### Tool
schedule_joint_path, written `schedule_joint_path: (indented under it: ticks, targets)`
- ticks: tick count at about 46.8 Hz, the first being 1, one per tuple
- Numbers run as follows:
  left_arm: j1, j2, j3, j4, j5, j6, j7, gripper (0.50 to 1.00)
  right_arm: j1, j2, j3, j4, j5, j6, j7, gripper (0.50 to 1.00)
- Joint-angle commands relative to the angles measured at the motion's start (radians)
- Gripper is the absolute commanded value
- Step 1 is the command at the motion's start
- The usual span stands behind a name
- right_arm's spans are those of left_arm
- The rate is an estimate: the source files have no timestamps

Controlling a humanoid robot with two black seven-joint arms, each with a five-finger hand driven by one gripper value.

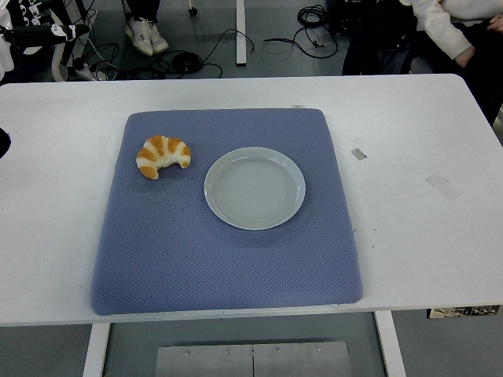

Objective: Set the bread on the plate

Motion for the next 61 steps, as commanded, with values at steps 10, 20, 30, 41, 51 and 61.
schedule_joint_path:
  ticks: [10,20,30,41,51,61]
  targets:
    - [-0.005,-0.014,0.006,0.0,0.006,0.01,-0.002,0.981,0.0,0.0,0.0,0.0,0.0,0.0,0.0,1.0]
    - [-0.008,-0.012,0.006,0.0,0.0,0.012,-0.001,0.981,0.0,0.0,0.0,0.0,0.0,0.0,0.0,1.0]
    - [-0.017,-0.011,0.035,-0.005,0.014,-0.002,0.019,0.98,0.0,0.0,0.0,0.0,0.0,0.0,0.0,1.0]
    - [-0.087,-0.003,0.166,-0.028,0.018,-0.007,0.021,0.981,0.0,0.0,0.0,0.0,0.0,0.0,0.0,1.0]
    - [-0.158,0.012,0.238,-0.106,0.109,0.018,0.065,0.98,0.002,0.0,0.0,0.0,0.0,0.0,0.0,1.0]
    - [-0.163,-0.015,0.244,-0.142,0.265,0.121,0.171,0.98,0.0,0.0,0.0,0.0,0.0,0.0,0.0,1.0]
